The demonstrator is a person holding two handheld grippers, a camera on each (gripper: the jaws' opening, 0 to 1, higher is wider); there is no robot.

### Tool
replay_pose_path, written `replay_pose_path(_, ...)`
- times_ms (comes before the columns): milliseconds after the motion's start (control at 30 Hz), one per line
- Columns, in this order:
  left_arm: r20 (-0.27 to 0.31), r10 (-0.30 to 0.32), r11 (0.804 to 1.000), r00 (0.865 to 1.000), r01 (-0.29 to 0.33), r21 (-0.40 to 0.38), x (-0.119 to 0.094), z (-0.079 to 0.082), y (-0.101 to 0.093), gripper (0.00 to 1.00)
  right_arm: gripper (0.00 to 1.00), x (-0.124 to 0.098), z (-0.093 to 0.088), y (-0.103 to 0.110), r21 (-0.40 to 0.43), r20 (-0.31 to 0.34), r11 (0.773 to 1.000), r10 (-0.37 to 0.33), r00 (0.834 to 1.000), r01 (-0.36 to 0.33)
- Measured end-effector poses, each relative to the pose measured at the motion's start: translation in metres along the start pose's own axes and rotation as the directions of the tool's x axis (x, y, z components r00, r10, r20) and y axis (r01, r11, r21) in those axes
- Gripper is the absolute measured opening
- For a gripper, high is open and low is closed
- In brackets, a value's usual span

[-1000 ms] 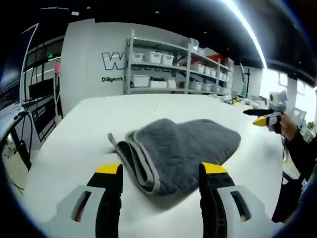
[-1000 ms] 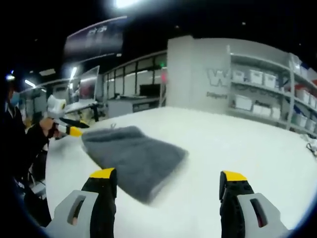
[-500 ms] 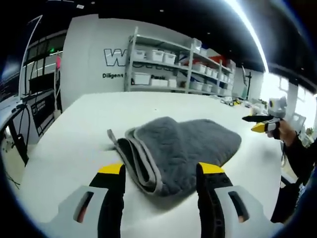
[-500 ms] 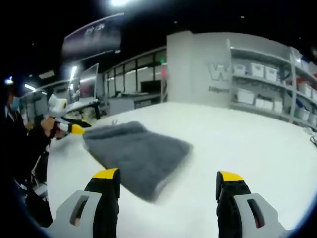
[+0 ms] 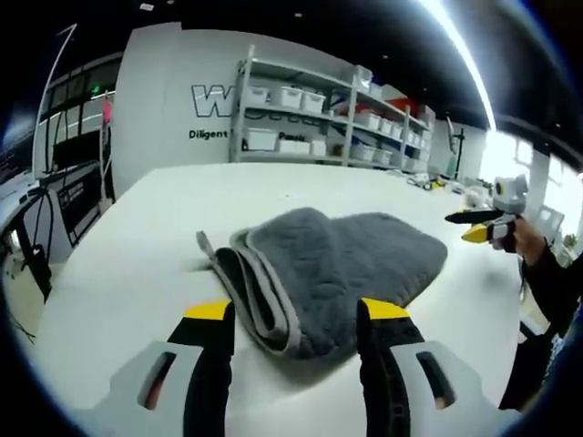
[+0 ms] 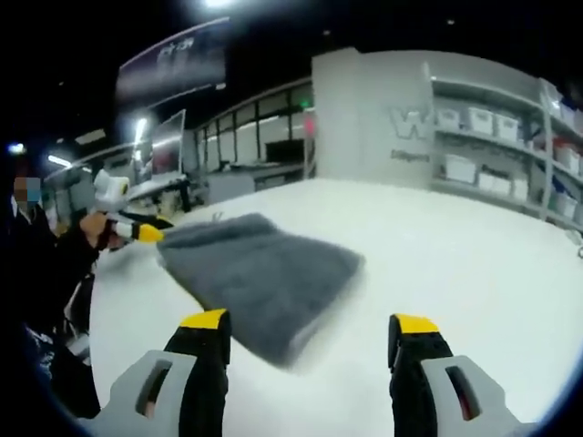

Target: Open the folded towel by lifting each exposed corner and separating the folded layers until the towel lies flat within the target outline without major curled edges

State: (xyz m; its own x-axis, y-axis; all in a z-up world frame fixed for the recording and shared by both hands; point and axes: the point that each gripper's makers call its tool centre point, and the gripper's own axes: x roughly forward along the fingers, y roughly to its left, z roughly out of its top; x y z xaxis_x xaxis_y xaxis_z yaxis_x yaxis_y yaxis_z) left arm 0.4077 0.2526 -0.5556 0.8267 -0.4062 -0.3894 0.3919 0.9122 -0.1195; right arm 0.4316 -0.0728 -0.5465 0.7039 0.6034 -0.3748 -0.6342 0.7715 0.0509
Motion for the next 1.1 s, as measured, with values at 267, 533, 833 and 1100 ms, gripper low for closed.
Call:
replay_pose_path(267,0.010,-0.002,1.000,1.000,0.002,-0.019,-0.001,0.002,0.000,0.46,0.70,0.004,0.001,0.002,0.000,-0.006,1.000,0.013,1.000,-0.013)
replay_pose_path(533,-0.004,-0.013,1.000,1.000,0.013,-0.010,0.000,-0.001,-0.001,0.42,0.63,0.009,-0.008,0.009,0.031,-0.051,0.998,0.059,0.997,-0.057)
replay_pose_path(833,-0.002,-0.017,1.000,1.000,0.017,-0.025,-0.002,0.000,0.000,0.38,0.62,0.010,-0.008,0.011,0.029,-0.069,0.996,0.081,0.994,-0.079)
replay_pose_path(1100,-0.017,-0.027,1.000,0.999,0.026,-0.012,-0.002,-0.004,-0.001,0.35,0.61,0.017,-0.009,0.010,0.046,-0.074,0.995,0.089,0.993,-0.085)
